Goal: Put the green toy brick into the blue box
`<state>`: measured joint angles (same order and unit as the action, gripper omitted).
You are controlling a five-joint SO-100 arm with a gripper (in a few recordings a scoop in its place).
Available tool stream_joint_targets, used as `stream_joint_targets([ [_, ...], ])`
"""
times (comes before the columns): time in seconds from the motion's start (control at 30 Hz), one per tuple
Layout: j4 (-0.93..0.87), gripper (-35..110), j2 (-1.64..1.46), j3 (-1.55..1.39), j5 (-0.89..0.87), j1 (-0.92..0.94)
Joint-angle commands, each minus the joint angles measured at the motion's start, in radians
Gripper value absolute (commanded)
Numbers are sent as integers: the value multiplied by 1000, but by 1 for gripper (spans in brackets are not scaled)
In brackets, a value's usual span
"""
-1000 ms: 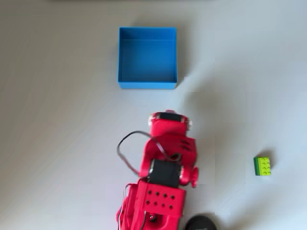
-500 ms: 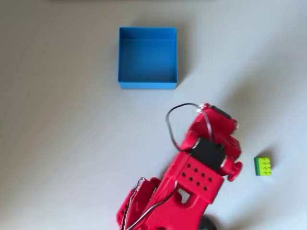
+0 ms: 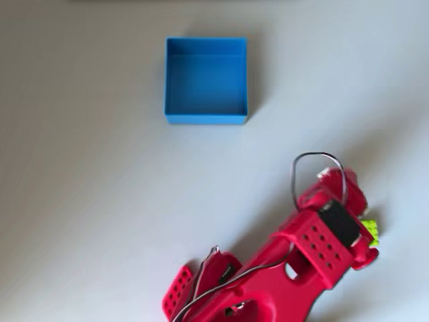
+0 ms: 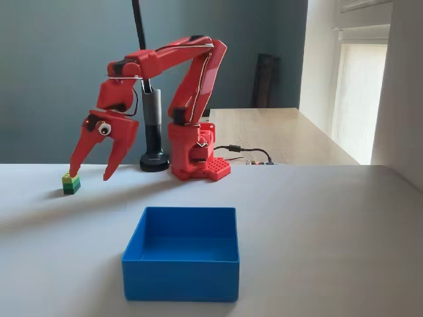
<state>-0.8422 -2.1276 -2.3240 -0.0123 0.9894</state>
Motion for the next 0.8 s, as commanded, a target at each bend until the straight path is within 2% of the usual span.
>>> stream_joint_targets([
  [0.0,12,27,-2,77,-12,100],
  [0.5,15,26,109,195,26,344],
  [0.77,18,25,190,253,8,374],
])
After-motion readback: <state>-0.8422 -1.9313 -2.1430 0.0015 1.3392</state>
